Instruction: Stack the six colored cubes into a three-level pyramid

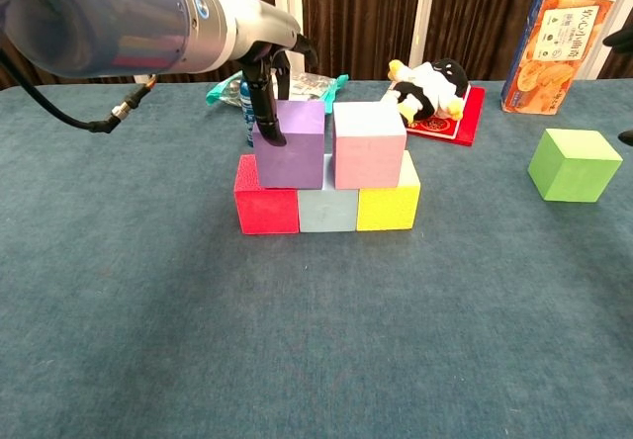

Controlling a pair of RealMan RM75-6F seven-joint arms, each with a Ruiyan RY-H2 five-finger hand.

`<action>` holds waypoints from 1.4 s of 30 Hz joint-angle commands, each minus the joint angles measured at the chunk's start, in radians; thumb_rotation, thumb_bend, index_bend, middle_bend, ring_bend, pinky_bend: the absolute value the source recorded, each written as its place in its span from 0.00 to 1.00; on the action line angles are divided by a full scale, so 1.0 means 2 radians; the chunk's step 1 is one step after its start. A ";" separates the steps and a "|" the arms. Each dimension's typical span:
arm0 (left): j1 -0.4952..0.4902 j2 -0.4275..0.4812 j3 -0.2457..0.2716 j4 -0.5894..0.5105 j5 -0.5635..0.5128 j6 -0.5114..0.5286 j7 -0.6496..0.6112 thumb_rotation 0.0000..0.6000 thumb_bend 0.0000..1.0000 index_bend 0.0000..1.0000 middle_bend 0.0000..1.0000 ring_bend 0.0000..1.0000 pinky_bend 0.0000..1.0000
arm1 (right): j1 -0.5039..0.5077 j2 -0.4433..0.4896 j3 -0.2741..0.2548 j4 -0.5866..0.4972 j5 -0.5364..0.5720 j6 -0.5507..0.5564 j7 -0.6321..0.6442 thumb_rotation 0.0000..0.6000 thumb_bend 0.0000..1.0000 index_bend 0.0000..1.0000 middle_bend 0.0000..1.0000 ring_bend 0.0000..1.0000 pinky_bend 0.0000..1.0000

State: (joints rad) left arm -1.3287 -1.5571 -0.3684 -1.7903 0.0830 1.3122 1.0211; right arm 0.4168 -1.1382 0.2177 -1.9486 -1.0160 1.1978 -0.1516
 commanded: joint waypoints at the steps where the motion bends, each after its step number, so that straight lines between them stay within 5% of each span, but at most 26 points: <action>1: 0.000 -0.002 0.000 0.001 0.001 0.002 0.001 1.00 0.28 0.04 0.33 0.08 0.12 | 0.000 0.000 0.000 0.000 0.000 0.000 0.000 1.00 0.32 0.00 0.00 0.00 0.00; 42: 0.000 -0.031 -0.016 0.017 0.006 0.020 0.018 1.00 0.28 0.05 0.34 0.09 0.13 | 0.001 0.002 -0.002 -0.002 0.001 -0.004 0.003 1.00 0.32 0.00 0.00 0.00 0.00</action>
State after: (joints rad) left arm -1.3293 -1.6188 -0.4009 -1.7561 0.0958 1.3526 1.0561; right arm 0.4182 -1.1334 0.2137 -1.9517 -1.0139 1.1890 -0.1456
